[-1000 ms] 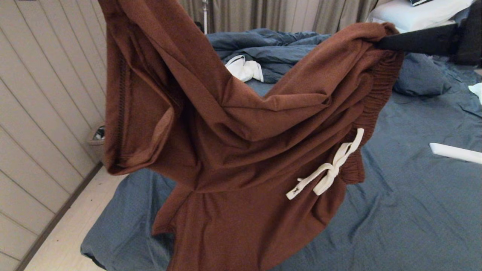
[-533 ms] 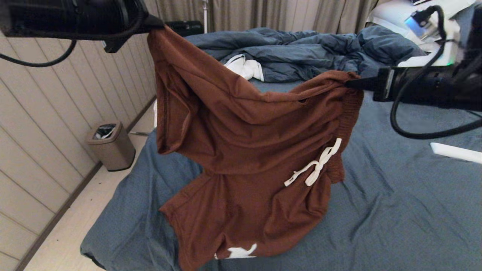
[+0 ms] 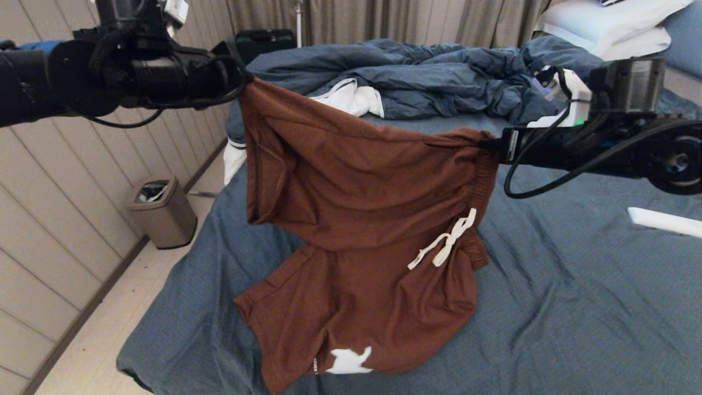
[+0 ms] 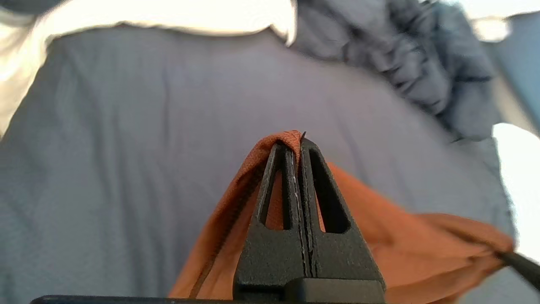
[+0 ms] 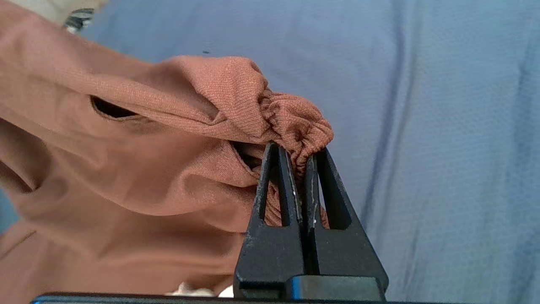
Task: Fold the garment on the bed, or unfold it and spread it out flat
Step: Unford the brown shorts
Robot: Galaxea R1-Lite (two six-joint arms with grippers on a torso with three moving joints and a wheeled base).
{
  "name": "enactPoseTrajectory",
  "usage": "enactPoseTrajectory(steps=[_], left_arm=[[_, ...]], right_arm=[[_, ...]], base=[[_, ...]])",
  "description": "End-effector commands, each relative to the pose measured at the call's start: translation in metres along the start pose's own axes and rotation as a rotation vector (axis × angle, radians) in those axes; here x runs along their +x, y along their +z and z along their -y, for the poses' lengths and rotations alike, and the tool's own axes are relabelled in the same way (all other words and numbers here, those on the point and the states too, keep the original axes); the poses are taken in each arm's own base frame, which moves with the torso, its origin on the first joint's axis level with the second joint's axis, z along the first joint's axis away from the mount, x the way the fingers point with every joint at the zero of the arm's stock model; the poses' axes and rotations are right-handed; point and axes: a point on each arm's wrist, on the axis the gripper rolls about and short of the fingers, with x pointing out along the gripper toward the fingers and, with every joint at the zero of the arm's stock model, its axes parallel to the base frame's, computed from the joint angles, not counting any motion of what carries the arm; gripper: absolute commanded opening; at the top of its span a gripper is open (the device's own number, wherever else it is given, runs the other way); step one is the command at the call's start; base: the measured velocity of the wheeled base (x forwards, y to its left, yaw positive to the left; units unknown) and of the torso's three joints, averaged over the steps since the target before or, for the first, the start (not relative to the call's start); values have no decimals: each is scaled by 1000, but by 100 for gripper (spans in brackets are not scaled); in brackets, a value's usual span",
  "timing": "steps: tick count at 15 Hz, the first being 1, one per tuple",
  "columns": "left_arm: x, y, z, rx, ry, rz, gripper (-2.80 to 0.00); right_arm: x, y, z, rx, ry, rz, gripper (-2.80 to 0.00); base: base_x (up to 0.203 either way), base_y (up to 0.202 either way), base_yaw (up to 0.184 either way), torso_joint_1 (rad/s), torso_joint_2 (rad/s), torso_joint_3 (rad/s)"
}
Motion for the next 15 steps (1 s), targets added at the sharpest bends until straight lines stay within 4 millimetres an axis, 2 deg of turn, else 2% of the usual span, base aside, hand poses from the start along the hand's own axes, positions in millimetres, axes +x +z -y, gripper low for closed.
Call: enactPoseTrajectory(steps=[1, 5, 15], left_arm=[[22, -18, -21, -11, 48, -51, -280], [45, -38, -54, -3, 110, -109, -280], [76, -63, -80, 112, 144, -109, -280]], right_arm=[[21, -15, 7, 10, -4, -38, -280], [44, -29, 13, 8, -22, -47, -280], [103, -53, 31, 12, -84, -77, -280]], base=[[0, 0, 0, 0, 0, 0], [0, 0, 0, 0, 0, 0], [0, 0, 0, 0, 0, 0]])
